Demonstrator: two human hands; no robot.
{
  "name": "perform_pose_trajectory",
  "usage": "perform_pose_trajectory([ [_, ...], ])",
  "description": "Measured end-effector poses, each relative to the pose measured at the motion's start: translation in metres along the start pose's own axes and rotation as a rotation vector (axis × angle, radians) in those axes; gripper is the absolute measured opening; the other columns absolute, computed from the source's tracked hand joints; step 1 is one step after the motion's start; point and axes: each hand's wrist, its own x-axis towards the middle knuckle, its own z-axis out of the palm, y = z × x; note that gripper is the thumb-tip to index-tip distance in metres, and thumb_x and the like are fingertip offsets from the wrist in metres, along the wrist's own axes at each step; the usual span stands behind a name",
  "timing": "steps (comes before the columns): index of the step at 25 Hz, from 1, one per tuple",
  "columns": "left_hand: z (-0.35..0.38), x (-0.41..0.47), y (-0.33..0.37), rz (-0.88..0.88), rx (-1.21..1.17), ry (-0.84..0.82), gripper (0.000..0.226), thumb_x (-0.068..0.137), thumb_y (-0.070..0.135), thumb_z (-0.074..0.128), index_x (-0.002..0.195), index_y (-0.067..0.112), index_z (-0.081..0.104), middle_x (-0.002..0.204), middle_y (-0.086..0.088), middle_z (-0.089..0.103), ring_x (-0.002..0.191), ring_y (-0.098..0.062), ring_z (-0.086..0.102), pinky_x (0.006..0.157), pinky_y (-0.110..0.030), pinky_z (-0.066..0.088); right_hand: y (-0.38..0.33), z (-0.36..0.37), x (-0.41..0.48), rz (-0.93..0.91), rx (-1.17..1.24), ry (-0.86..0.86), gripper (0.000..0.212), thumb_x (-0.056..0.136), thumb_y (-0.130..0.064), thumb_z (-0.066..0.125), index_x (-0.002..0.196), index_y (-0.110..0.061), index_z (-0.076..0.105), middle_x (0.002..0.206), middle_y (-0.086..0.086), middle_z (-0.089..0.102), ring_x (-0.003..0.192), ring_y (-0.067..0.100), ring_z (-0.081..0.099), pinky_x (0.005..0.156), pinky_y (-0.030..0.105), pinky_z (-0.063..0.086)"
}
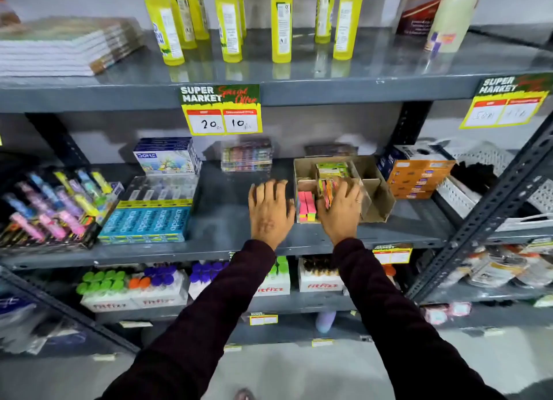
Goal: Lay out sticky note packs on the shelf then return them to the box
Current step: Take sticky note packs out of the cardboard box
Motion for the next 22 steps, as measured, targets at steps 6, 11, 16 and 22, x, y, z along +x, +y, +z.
perform_pose_trajectory([
  [6, 0.026, 0.006, -0.011, 0.037, 0.036, -0.178, 0.064, 0.084, 0.045, 0.029, 0.134, 0.007, 0.041, 0.142, -0.021, 0.040, 0.132, -0.035, 0.032, 0.108, -0.058, 0.018, 0.016, 0.020, 0.028, 0.188, 0.052, -0.304, 0.057, 0.094, -0.036, 0.052, 0.129, 0.007, 0.039, 0.129, 0.033, 0.050, 0.121, 0.045, 0.049, 0.101, 0.048, 0.040],
  [11, 0.036, 0.011, -0.027, 0.030, 0.001, -0.201, 0.060, 0.086, 0.041, 0.032, 0.134, 0.006, 0.039, 0.146, -0.022, 0.035, 0.136, -0.034, 0.026, 0.109, -0.057, 0.013, 0.017, 0.026, 0.033, 0.184, -0.066, -0.279, 0.067, 0.096, -0.032, 0.049, 0.143, 0.008, 0.022, 0.131, 0.031, 0.050, 0.117, 0.044, 0.054, 0.097, 0.045, 0.046],
  [16, 0.035, 0.011, -0.052, 0.022, -0.013, -0.122, 0.055, 0.089, 0.037, 0.046, 0.132, 0.004, 0.041, 0.144, -0.022, 0.038, 0.134, -0.036, 0.030, 0.109, -0.059, 0.017, 0.013, 0.012, 0.037, 0.230, -0.095, -0.199, 0.072, 0.094, -0.028, 0.055, 0.146, 0.005, 0.018, 0.135, 0.028, 0.046, 0.115, 0.044, 0.055, 0.095, 0.046, 0.047],
  [22, 0.031, -0.004, -0.119, -0.066, 0.025, -0.106, 0.064, 0.086, 0.046, 0.033, 0.131, 0.001, 0.041, 0.141, -0.021, 0.042, 0.131, -0.036, 0.035, 0.108, -0.057, 0.022, -0.041, 0.000, 0.024, 0.161, 0.203, -0.022, 0.064, 0.093, -0.028, 0.057, 0.143, 0.001, 0.030, 0.128, 0.024, 0.054, 0.113, 0.039, 0.055, 0.090, 0.044, 0.046],
])
